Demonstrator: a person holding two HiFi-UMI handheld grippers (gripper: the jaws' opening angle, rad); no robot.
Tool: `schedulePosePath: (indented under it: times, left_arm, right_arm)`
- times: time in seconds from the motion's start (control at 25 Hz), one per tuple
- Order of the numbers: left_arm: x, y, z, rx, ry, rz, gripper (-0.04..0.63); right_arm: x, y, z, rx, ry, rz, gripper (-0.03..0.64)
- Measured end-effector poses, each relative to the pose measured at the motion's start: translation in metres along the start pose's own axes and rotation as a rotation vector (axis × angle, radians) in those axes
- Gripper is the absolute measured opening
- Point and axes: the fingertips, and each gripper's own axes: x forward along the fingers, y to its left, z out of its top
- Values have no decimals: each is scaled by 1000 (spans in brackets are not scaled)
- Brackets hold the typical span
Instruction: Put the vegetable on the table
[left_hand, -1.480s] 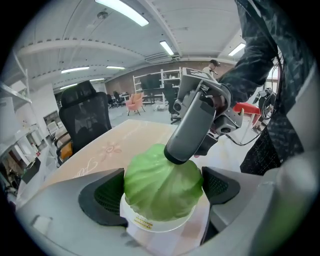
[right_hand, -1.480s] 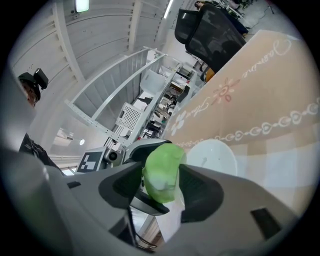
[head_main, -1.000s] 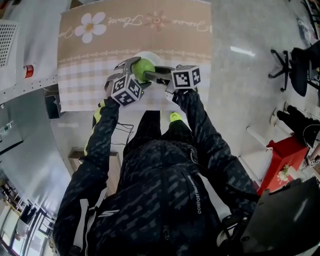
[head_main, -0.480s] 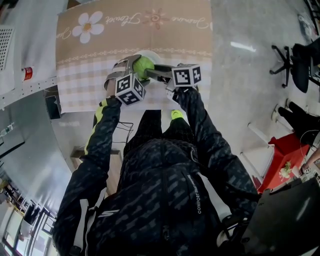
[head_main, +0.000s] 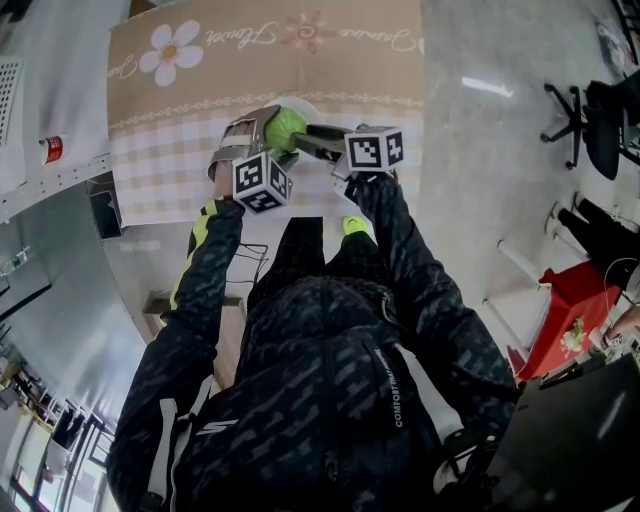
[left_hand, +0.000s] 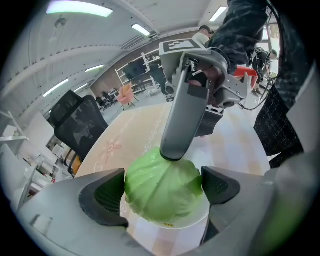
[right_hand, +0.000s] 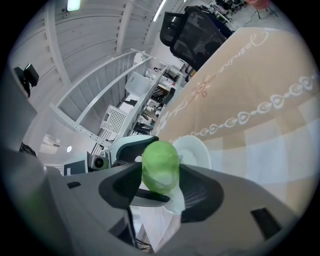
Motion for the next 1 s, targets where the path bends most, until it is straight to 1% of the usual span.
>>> schedulePosePath:
  times: [0.08,0.12,0.2,0.28,0.44,0.76,1.0]
  left_arm:
    - [1,-1,1,-1,-11,5,469]
    - [1,-1,1,-1,-17,7,468]
    - [1,-1,4,-3,-36,18,460]
    - [1,0,7,-15,-53,27,428]
    - [2,0,9,-26,-72,27,426]
    - [1,1,10,-31,-91,31,426]
    - [-3,0,7,-32,-103,61,423]
  right_arm:
    - [-1,-2,0,9,-8,4,230]
    - [-2,-4,0,13,-14,2,204]
    - [-3,-8,2,13,-29,-17,181]
    - [-5,-11,4,0,-34,-31,178]
    - [-7,-13,5,-16,-28,-23,178]
    - [-6,-13,5,-87,-15,-49,178]
    - [-4,-11,2,-123,8,-72,178]
